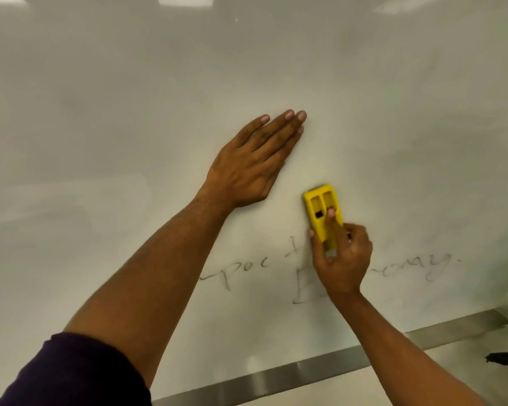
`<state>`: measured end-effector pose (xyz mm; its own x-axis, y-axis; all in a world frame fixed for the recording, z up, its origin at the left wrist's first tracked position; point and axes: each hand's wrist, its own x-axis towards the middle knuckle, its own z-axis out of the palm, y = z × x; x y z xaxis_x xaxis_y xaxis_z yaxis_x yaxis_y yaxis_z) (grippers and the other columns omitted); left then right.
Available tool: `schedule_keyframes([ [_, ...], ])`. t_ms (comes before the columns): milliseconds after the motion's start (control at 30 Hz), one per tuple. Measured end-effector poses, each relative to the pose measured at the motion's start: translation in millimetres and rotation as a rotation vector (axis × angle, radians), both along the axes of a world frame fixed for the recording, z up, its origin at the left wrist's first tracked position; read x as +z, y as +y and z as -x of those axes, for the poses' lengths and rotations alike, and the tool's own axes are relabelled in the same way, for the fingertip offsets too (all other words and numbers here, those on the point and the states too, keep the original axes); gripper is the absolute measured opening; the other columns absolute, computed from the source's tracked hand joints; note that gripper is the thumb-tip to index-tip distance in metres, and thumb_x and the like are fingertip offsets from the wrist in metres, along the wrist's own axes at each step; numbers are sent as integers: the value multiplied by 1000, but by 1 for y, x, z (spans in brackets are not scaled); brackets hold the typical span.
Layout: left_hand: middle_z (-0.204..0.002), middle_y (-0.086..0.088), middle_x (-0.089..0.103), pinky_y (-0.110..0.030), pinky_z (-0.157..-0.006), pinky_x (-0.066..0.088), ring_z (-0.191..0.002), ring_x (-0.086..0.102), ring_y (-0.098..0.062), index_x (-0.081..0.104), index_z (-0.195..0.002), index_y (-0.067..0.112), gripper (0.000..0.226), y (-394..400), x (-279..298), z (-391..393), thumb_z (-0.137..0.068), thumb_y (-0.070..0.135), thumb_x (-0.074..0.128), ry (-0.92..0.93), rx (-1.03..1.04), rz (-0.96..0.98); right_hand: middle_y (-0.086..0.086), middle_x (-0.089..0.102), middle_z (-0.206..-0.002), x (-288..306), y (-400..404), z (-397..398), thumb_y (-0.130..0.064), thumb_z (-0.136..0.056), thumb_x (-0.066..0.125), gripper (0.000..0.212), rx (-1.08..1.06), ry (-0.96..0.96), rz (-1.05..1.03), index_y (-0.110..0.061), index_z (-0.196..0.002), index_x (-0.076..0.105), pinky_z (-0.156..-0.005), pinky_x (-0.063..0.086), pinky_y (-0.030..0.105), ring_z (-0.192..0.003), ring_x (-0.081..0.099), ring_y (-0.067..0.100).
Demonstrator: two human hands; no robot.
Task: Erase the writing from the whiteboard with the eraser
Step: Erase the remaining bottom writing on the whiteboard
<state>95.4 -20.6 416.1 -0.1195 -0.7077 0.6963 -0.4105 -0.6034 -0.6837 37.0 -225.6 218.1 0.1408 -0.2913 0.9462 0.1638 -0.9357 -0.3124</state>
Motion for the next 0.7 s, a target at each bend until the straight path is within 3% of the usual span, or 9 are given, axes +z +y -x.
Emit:
schedule_keyframes([
  [67, -170, -11, 30, -43, -130, 24, -159, 26, -25, 32, -163, 6, 56, 0, 0, 1, -109, 19, 36, 15, 12, 32, 12, 56, -104, 21, 3, -9, -36, -90, 75, 61, 2, -45, 98, -29, -146, 52, -70, 41, 40, -83, 54, 29],
  [167, -170, -9, 30, -43, -129, 26, -159, 26, -24, 32, -163, 8, 55, 5, -2, 0, -110, 21, 34, 60, 12, 24, 17, 66, -103, 7, -13, -7, -32, -90, 73, 61, 50, 1, 519, -31, -146, 50, -67, 40, 40, -78, 59, 35],
  [233, -171, -9, 29, -43, -129, 26, -160, 25, -24, 31, -164, 8, 55, 11, -7, 0, -110, 21, 34, 71, 20, 18, 19, 69, -104, -9, -32, 1, -30, -85, 76, 66, 44, 50, 681, -33, -146, 50, -67, 41, 40, -74, 63, 36],
  [400, -171, -10, 28, -44, -128, 28, -160, 24, -25, 30, -164, 7, 57, 18, -18, -2, -109, 18, 35, 56, 23, 18, 18, 68, -106, -15, -16, -4, -33, -90, 69, 60, 45, 63, 533, -35, -147, 49, -70, 38, 40, -80, 60, 34],
  [500, -172, -10, 26, -45, -128, 28, -160, 23, -25, 27, -165, 7, 57, 19, -19, -3, -109, 19, 33, 59, 22, 5, 18, 69, -102, -14, -6, -4, -32, -88, 73, 62, 59, 36, 717, -34, -146, 51, -69, 40, 40, -74, 60, 33],
  [567, -172, -11, 25, -45, -129, 28, -161, 22, -26, 26, -165, 7, 58, 22, -20, -3, -110, 20, 33, 69, 25, -22, 15, 69, -102, -6, -14, -2, -33, -85, 75, 64, -5, 12, 623, -34, -145, 50, -69, 41, 40, -75, 62, 33],
  [667, -172, -12, 25, -46, -128, 28, -160, 22, -27, 26, -165, 6, 58, 27, -20, -3, -110, 20, 32, 54, 35, -49, 9, 56, -103, 14, -5, -7, -37, -88, 75, 61, -55, -53, 108, -30, -145, 52, -69, 39, 40, -83, 56, 30],
  [700, -172, -12, 25, -46, -128, 29, -160, 22, -27, 27, -165, 6, 57, 28, -20, -2, -109, 19, 33, 55, 30, -52, 9, 55, -103, 17, 3, -9, -37, -89, 74, 61, -33, -62, 87, -29, -145, 51, -70, 39, 40, -83, 55, 29],
])
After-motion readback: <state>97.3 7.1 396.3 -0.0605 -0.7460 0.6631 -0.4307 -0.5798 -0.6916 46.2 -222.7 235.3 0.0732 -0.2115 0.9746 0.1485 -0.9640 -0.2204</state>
